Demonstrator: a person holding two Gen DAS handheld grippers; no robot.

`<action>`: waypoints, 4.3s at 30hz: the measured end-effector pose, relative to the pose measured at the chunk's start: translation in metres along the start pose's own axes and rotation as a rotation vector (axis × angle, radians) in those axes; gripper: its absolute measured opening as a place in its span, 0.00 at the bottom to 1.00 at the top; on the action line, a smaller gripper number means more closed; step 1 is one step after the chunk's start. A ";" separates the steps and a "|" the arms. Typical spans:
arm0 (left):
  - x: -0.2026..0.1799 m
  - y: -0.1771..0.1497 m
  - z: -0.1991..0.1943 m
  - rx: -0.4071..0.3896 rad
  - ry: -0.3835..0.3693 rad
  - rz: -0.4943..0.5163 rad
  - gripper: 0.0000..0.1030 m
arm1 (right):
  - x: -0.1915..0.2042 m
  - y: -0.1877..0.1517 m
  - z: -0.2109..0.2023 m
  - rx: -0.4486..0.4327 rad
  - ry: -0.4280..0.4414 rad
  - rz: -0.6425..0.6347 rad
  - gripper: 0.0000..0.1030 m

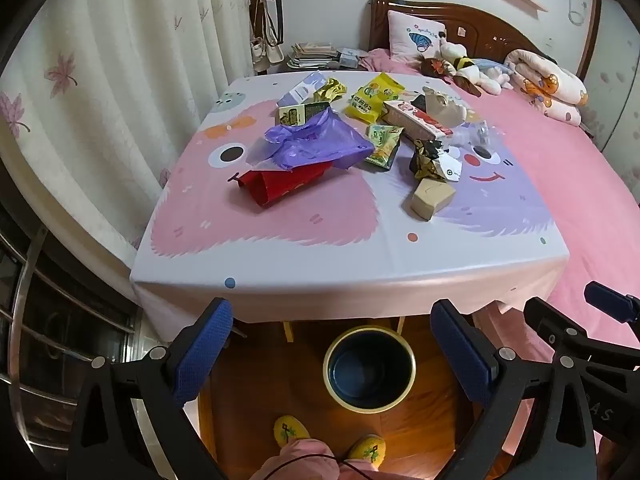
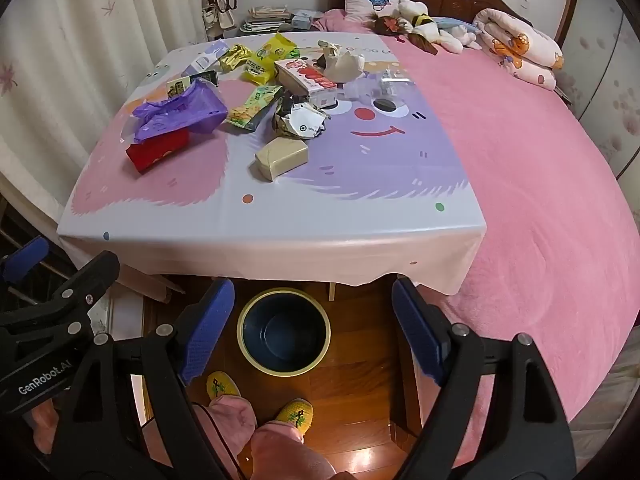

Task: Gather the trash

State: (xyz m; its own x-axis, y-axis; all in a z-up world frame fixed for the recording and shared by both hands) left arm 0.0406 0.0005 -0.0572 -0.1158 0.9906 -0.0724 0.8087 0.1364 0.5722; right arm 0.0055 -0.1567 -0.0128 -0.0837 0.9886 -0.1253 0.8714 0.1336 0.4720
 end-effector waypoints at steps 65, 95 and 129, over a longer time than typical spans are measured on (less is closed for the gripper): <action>-0.005 0.010 0.015 0.008 -0.003 0.011 0.97 | -0.006 0.013 0.018 0.018 0.012 0.007 0.77; 0.030 0.057 -0.013 -0.081 0.061 -0.034 0.97 | 0.024 0.055 0.006 -0.059 0.087 -0.050 0.76; 0.015 0.189 0.207 0.359 -0.208 0.394 0.97 | 0.007 0.121 0.209 0.234 0.009 0.473 0.45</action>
State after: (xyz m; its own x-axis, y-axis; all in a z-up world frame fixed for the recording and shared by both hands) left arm 0.3111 0.0426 -0.1194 0.3208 0.9429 -0.0899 0.9171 -0.2855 0.2780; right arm 0.2116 -0.1483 -0.1385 0.3416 0.9377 0.0625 0.8995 -0.3455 0.2674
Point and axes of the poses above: each gripper's, at about its wrist camera, not at the fingertips, and z roughly the way its jaws point, x to its left, y to its top, the point moved 7 cm from there along z, roughly the way its jaws point, and after that the axes turned 6 degrees about -z, right-handed, at the moved point
